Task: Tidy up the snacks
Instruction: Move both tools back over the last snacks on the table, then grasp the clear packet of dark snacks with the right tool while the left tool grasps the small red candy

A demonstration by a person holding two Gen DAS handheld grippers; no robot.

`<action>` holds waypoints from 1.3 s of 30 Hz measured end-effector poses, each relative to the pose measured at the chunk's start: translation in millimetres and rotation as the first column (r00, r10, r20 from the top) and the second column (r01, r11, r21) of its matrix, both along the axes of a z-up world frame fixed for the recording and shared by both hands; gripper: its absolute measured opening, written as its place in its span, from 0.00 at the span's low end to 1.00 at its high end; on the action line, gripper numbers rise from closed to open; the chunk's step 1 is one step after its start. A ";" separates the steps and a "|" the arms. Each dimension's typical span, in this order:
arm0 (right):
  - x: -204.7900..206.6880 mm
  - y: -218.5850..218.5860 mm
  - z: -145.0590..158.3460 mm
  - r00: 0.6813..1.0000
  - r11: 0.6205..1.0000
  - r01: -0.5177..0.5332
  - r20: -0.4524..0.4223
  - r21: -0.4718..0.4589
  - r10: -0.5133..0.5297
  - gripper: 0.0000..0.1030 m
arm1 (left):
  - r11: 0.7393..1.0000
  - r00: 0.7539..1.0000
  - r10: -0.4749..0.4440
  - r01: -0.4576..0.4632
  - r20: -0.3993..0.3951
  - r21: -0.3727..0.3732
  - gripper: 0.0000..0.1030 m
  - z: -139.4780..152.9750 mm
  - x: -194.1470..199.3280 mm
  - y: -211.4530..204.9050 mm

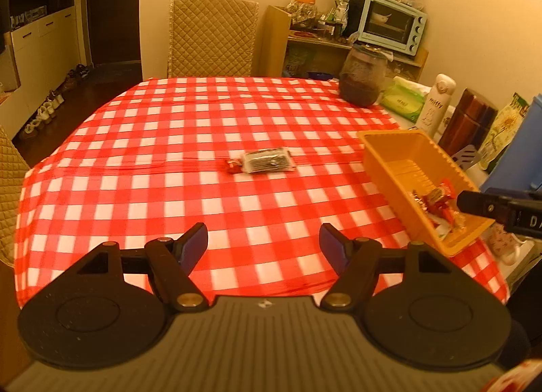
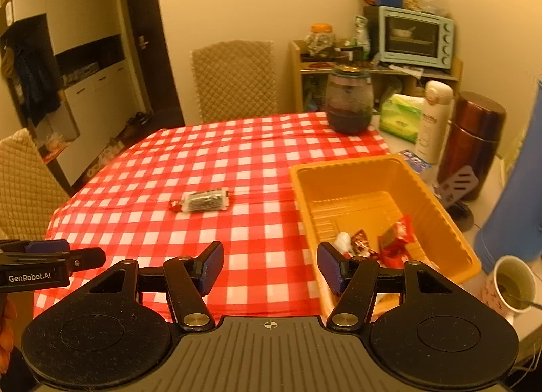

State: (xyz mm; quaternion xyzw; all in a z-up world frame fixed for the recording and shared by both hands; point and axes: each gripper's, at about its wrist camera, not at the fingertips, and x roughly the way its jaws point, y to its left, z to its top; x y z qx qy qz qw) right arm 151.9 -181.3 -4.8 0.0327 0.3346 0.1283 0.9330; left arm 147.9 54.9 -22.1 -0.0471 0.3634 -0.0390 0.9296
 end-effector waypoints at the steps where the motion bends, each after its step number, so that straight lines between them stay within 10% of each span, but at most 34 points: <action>1: 2.6 3.4 -0.9 1.000 1.000 -0.009 0.000 -0.006 0.009 0.60 | 1.000 1.000 0.000 0.000 -0.001 0.005 0.68 -0.9 1.7 3.0; 32: 171.1 136.7 -125.7 0.910 0.868 -0.393 0.007 -0.304 0.415 0.60 | 0.990 0.996 -0.079 0.084 -0.046 0.114 0.68 -84.3 148.4 59.4; 39: 195.8 156.9 -160.5 0.886 0.819 -0.423 0.014 -0.387 0.464 0.76 | 0.987 0.994 -0.095 0.100 -0.045 0.129 0.68 -96.4 176.8 64.2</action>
